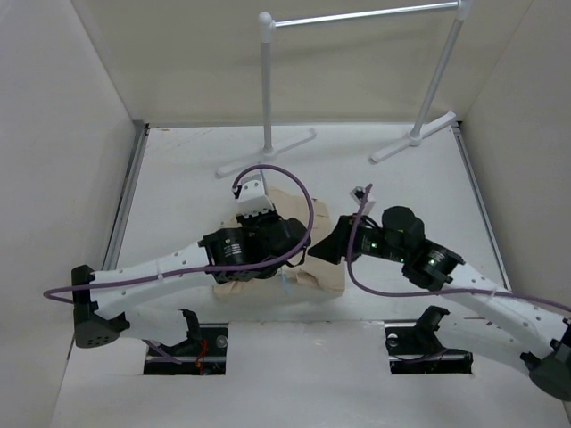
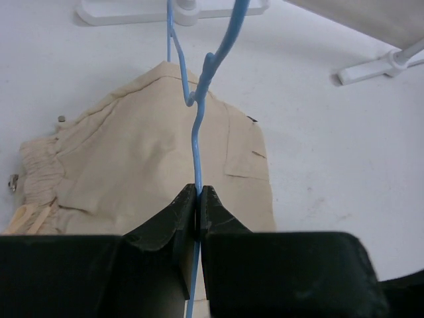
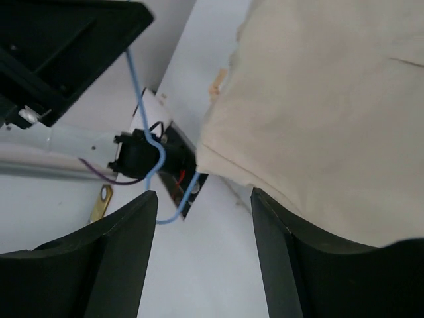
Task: Place the trousers on the hanger
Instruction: Place the hanger at the clothesline.
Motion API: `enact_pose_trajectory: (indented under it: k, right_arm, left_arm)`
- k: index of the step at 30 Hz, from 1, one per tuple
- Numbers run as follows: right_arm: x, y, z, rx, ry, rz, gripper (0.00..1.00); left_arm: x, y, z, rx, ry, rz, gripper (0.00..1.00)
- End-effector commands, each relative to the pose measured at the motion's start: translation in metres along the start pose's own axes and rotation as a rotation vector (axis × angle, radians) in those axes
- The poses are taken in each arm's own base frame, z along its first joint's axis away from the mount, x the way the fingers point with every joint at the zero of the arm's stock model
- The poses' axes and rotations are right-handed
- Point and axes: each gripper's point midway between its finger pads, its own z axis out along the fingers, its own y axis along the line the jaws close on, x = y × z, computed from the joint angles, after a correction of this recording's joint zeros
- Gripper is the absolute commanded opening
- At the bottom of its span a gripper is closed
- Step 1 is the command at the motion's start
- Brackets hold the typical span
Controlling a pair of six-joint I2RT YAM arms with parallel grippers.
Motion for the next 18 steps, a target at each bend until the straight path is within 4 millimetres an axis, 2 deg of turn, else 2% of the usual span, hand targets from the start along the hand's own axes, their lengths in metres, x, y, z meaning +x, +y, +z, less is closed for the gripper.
enact_pose_trajectory:
  k: [1, 5, 9, 13, 18]
  right_arm:
    - [-0.028, 0.060, 0.016, -0.206, -0.058, -0.084, 0.64]
    - [-0.031, 0.089, 0.027, -0.278, -0.056, -0.102, 0.65]
    - [-0.026, 0.093, 0.038, -0.290, -0.036, -0.096, 0.64]
    - [-0.028, 0.107, 0.040, -0.328, -0.045, -0.098, 0.61]
    - [-0.023, 0.104, 0.047, -0.314, -0.037, -0.098, 0.56]
  left_arm:
    - [-0.010, -0.025, -0.002, 0.082, -0.026, -0.057, 0.00]
    - [-0.017, -0.036, -0.007, 0.109, -0.033, -0.058, 0.00]
    - [-0.027, -0.041, -0.012, 0.134, -0.038, -0.091, 0.00]
    - [-0.037, -0.048, -0.020, 0.159, -0.044, -0.114, 0.00]
    - [-0.051, -0.055, -0.026, 0.188, -0.060, -0.148, 0.00]
